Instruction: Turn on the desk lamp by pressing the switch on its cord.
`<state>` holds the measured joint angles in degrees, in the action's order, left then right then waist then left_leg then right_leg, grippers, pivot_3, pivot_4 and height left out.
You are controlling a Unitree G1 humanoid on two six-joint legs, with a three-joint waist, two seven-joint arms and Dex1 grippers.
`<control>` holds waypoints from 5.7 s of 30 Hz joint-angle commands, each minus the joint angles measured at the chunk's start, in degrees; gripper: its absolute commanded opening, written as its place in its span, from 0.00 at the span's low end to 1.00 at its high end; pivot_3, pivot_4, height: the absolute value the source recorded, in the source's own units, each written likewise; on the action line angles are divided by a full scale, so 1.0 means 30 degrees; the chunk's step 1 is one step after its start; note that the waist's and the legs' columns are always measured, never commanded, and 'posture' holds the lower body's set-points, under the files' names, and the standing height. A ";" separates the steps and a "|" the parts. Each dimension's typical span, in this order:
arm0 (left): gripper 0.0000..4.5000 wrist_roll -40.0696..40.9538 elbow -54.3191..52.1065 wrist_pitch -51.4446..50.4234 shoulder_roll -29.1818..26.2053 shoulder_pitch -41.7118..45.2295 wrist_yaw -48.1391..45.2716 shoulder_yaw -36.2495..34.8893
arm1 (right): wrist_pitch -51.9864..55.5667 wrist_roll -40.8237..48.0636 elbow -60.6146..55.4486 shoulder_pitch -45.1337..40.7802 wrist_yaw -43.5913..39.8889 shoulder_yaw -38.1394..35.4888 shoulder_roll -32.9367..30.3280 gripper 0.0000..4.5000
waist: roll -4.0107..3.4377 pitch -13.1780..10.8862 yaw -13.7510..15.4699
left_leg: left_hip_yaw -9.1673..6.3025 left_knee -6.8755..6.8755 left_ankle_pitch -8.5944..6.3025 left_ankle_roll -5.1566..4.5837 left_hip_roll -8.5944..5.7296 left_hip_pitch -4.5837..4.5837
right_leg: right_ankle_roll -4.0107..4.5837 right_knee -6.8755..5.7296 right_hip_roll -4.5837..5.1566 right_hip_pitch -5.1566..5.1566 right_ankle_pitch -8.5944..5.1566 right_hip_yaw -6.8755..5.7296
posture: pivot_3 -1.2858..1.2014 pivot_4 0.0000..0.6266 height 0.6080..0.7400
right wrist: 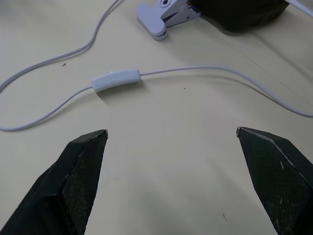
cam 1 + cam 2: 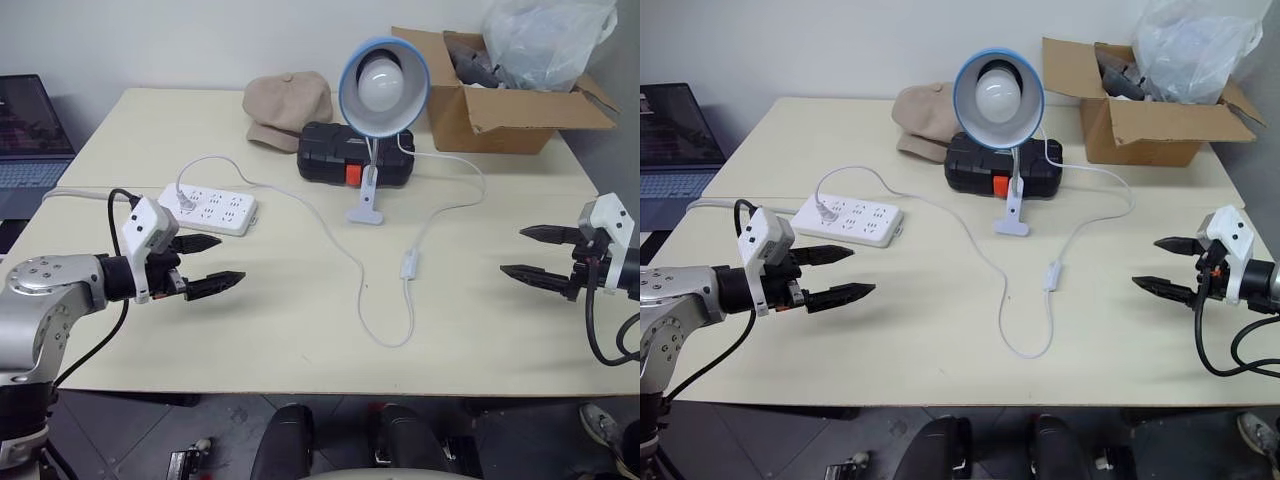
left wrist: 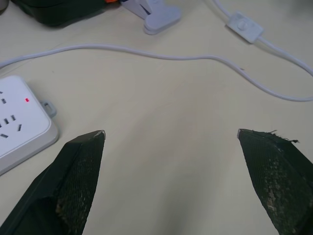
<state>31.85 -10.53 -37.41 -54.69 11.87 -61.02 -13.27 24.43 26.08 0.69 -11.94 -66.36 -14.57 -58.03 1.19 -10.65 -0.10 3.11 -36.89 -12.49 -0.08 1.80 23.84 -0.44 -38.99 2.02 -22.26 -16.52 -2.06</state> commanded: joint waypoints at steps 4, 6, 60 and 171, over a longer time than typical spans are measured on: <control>1.00 0.0051 -0.0869 0.0029 -0.0327 -0.0107 -0.0094 -0.0189 | -0.0098 -0.0155 -0.0715 0.0321 -0.0215 -0.0209 -0.0400 0.99 | 0.0000 0.0000 0.0003 | 0.0000 0.0000 0.0000 0.0000 -0.0001 0.0003 | 0.0000 0.0001 0.0000 -0.0001 0.0000 0.0001 | 0.52 0.24 1.00; 1.00 0.0000 -0.1132 0.0076 -0.0265 -0.0136 -0.0015 -0.0144 | 0.0209 -0.0123 -0.0924 0.0405 0.0003 -0.0153 -0.0313 0.99 | 0.0000 0.0000 0.0006 | 0.0000 -0.0001 0.0000 0.0001 -0.0001 0.0006 | 0.0000 0.0002 0.0000 -0.0001 0.0000 0.0001 | 0.52 0.24 1.00; 1.00 0.1468 -0.3891 0.0480 0.2860 0.2669 -0.1442 0.4962 | 2.2591 0.1515 0.3929 -1.2185 1.5068 -0.1072 1.2262 0.99 | 0.0016 -0.0004 -0.0058 | -0.0017 0.0000 -0.0002 -0.0008 -0.0016 0.0038 | 0.0090 -0.0014 -0.0026 -0.0028 0.0054 0.0013 | 0.52 0.24 1.00; 0.10 0.7526 0.2968 -0.7340 1.1544 0.7717 0.0005 0.5184 | 1.4372 2.4685 -0.5324 -0.5744 2.0287 0.0717 1.0047 0.08 | 0.0028 -0.0009 -0.0113 | -0.0072 0.0015 -0.0021 -0.0040 -0.0005 0.0106 | -0.0009 0.0027 -0.0062 -0.0055 -0.0001 -0.0012 | 0.52 0.24 1.00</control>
<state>53.99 -1.17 -60.12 -19.89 35.14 -60.26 3.15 69.04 97.69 -13.77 -29.39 -4.92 -12.63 -26.77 1.27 -10.67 -0.44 2.90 -36.85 -12.55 -0.21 1.78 24.16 -0.47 -38.91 1.83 -22.43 -16.52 -2.09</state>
